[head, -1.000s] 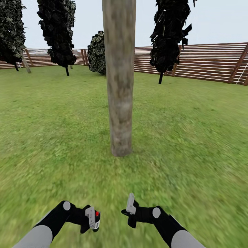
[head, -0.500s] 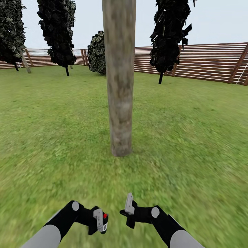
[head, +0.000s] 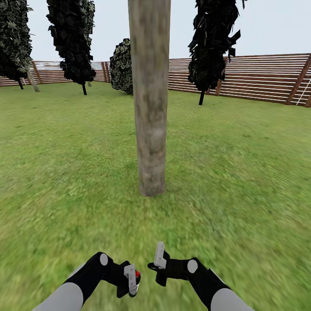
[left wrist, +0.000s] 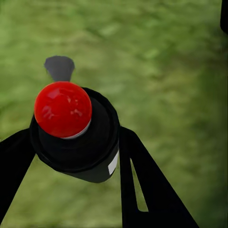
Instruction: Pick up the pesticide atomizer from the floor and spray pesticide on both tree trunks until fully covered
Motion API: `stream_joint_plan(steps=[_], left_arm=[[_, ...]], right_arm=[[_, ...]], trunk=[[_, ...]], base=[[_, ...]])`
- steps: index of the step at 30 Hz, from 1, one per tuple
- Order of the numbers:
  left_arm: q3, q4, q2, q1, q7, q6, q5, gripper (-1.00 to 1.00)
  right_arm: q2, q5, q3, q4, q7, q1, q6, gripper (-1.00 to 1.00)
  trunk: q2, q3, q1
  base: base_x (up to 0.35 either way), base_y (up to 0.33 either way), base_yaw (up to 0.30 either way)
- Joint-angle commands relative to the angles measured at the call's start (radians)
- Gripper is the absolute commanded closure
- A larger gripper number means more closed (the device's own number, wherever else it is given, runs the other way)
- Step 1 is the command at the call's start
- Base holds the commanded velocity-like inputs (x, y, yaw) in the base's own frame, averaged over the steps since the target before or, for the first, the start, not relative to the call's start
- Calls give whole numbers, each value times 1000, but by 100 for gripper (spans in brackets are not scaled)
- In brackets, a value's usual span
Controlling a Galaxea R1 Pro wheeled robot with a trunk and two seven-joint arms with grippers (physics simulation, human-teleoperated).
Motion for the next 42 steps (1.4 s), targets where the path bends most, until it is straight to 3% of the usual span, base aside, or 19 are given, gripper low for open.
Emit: stream_joint_plan(steps=[1,12,13,22,23,24,26,42], left_arm=[[0,0,-1,0,2,0,0,100],[5,2,-2,-3,40,-1,16,100],[8,2,-16,-3,40,-3,21,100],[10,0,-35,-3,40,-4,22,100],[10,0,-36,-3,40,-4,30,100],[7,0,-35,-4,40,-4,81,100],[6,0,-35,-4,40,-4,91,100],[5,1,-32,-6,39,-3,94,100]], right_arm=[[3,0,0,0,0,0,0,100],[9,0,0,0,0,0,0,100],[9,0,0,-1,0,0,0,100],[9,-1,0,-12,0,0,0,100],[9,-1,0,-12,0,0,0,100],[9,-1,0,-12,0,0,0,100],[9,-1,0,-12,0,0,0,100],[9,-1,0,-12,0,0,0,100]], trunk=[[0,0,0],[0,0,0],[0,0,0],[0,0,0],[0,0,0],[0,0,0],[0,0,0],[0,0,0]], base=[[0,0,0],[0,0,0],[0,0,0],[0,0,0],[0,0,0],[0,0,0],[0,0,0],[0,0,0]])
